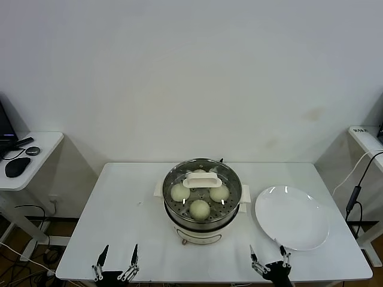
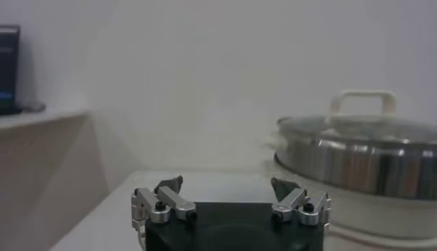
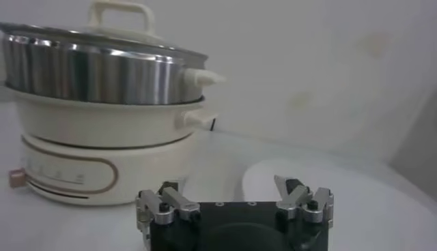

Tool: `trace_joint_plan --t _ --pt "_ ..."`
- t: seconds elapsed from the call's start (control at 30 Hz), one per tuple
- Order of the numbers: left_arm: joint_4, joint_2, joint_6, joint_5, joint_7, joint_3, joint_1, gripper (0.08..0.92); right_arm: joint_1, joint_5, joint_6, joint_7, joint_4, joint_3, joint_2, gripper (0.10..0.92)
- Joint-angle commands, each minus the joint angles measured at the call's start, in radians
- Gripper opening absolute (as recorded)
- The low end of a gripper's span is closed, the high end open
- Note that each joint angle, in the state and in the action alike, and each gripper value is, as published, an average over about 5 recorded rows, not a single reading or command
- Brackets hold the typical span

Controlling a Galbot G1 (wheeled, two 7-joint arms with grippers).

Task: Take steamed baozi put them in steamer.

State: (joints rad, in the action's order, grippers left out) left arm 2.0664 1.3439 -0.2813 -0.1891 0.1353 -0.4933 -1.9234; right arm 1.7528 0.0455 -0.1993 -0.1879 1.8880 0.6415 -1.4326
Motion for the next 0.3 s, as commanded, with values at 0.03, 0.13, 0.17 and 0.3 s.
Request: trace_joint_plan --t 0.03,0.13,0.17,0.3 --pt "-0.07 0.002 -0.05 -0.063 -0.019 -0.039 -0.03 0.823 0.009 0.018 0.02 -0.002 0.006 -0.024 0.008 0.823" --pt "-0.079 -0.001 -0.045 -0.054 -0.023 -0.036 -0.024 0.823 0.01 0.013 0.02 -0.001 0.011 -0.024 0.005 0.823" --pt "-0.081 -0.001 -0.044 -0.051 -0.025 -0.036 -0.023 0.823 0.011 0.011 0.02 -0.001 0.012 -0.024 0.005 0.823" --pt "-0.084 -0.004 -0.042 -0.044 -0.028 -0.036 -0.021 0.823 0.015 0.006 0.016 -0.001 0.013 -0.024 0.003 0.823"
